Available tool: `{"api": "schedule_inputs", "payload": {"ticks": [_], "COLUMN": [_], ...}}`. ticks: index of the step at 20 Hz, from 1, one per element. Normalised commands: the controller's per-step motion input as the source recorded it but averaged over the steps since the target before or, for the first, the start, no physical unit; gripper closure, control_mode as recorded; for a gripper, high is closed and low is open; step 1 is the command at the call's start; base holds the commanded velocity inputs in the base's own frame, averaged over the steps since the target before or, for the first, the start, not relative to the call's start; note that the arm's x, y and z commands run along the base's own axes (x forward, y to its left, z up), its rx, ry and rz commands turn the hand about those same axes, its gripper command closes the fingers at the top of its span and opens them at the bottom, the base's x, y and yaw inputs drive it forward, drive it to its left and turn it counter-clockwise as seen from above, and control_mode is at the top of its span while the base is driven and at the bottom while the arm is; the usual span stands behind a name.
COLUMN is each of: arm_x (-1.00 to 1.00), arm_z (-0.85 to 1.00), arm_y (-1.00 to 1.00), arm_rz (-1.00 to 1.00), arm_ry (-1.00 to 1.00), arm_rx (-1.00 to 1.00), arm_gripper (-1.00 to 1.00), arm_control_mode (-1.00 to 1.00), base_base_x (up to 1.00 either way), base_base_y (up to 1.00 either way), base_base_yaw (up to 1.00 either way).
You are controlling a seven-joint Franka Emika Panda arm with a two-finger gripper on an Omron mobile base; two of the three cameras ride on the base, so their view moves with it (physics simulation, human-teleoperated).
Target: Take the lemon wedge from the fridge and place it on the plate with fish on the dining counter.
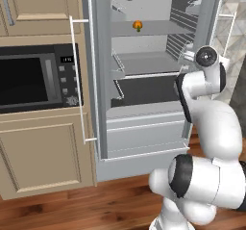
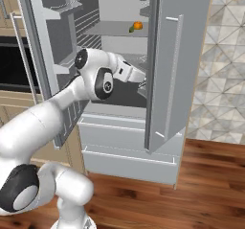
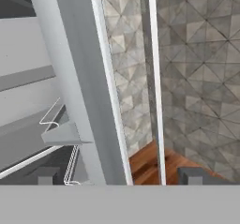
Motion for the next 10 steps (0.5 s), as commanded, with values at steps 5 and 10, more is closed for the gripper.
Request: {"api": "schedule_inputs", "payload": {"ticks": [5, 10], "arm_x": [-0.37, 0.22], "arm_z": [0.46, 0.26], "arm_y": [1.0, 0.52], "arm_rz": [0.07, -0.01], "arm_ry": [-0.02, -0.13], "arm_rx": [0.0, -0.01], "arm_gripper": [-1.0, -1.0], "arm_control_mode": [-1.0, -1.0], "base_base_x": [0.0, 0.0], "base_base_y": [0.0, 0.0], "base_base_yaw": [0.0, 0.0]}}
